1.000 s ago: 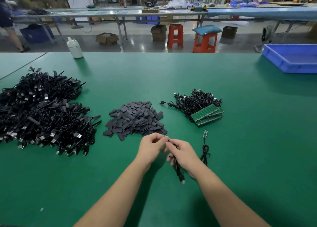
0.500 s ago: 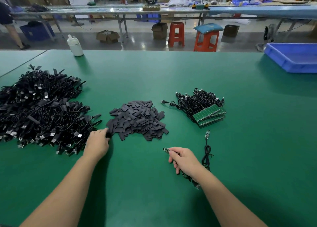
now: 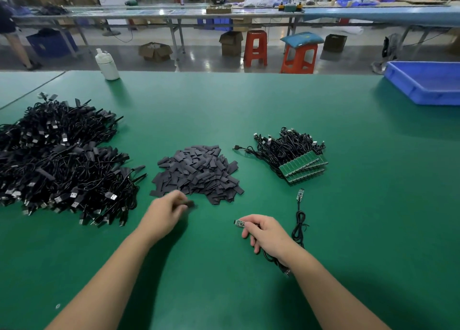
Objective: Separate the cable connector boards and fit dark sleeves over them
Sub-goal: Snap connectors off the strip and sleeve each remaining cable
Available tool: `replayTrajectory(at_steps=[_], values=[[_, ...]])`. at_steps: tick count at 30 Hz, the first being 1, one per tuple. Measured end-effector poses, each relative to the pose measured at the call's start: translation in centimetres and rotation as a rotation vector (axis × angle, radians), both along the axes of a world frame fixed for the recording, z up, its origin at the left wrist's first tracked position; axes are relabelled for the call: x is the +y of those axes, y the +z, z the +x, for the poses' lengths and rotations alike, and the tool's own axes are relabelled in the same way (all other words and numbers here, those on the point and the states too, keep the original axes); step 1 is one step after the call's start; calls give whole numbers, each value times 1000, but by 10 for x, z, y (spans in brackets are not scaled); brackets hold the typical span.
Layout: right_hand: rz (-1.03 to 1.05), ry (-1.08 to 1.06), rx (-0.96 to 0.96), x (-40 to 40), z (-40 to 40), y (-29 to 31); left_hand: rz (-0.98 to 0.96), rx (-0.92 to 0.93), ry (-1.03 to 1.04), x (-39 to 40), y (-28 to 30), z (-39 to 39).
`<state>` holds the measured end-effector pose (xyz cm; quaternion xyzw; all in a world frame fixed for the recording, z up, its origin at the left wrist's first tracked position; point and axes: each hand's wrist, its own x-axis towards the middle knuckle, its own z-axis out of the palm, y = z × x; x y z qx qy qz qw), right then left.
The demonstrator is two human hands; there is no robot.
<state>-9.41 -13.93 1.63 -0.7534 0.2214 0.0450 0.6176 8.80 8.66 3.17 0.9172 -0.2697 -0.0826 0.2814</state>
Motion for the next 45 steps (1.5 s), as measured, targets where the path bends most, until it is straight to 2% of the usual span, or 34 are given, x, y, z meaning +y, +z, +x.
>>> replayTrajectory(at_steps=[2, 4, 7, 9, 15, 24, 30, 38, 45], values=[[30, -3, -11, 0, 0, 0, 27, -20, -193, -18, -4, -20], [42, -1, -11, -1, 0, 1, 153, -103, -323, -34, -10, -35], [44, 4, 1, -2, 0, 1, 297, -167, -360, -44, -17, -42], [49, 4, 3, -2, -1, 1, 260, -174, -356, -43, -18, -43], [98, 0, -13, 0, -2, 3, -113, -26, -297, -44, -11, -60], [153, 6, -29, 0, -5, 7, -250, -30, -227, -52, -13, -77], [159, 12, -27, -3, -5, 6, -246, 34, -220, -56, -16, -77], [161, 20, -46, -5, -6, 4, -161, -77, -323, -59, -9, -72], [112, 82, -38, -3, -4, 3, -108, -37, -372, -65, -8, -79]])
